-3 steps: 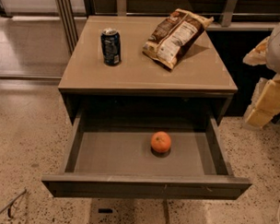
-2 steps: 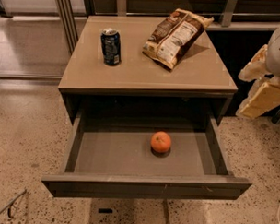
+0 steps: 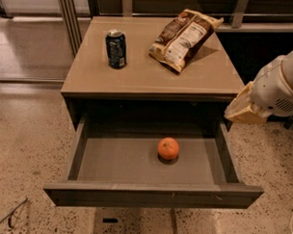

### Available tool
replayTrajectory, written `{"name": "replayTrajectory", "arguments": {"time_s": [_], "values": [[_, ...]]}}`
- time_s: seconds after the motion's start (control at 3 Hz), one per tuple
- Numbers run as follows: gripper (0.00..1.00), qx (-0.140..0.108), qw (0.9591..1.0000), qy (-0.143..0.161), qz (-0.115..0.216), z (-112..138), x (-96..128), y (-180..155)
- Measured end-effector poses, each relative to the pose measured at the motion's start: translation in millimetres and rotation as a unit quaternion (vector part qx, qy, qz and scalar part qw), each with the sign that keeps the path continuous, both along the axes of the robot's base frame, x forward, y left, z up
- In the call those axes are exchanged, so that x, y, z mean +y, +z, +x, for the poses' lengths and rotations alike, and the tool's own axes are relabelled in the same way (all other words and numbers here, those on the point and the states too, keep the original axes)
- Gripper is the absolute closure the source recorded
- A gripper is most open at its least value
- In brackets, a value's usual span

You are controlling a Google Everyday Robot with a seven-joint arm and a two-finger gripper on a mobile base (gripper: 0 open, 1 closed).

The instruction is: Pick orange from top drawer and place on counter

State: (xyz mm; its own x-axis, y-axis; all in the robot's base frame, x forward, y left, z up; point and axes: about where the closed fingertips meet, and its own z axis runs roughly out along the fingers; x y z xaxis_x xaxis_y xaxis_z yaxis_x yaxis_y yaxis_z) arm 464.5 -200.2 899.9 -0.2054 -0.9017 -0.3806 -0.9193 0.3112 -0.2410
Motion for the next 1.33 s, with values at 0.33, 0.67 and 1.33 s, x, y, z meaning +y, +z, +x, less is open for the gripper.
{"name": "replayTrajectory", "arguments": {"time_s": [0.33, 0.67, 1.33], "values": [[1.0, 0.008, 0.9988, -0.001, 0.049, 14, 15, -53], [1.0, 0.042, 0.9966, -0.011, 0.071, 19, 28, -121], [0.81, 0.031, 0.9963, -0.007, 0.08, 18, 32, -134]]}}
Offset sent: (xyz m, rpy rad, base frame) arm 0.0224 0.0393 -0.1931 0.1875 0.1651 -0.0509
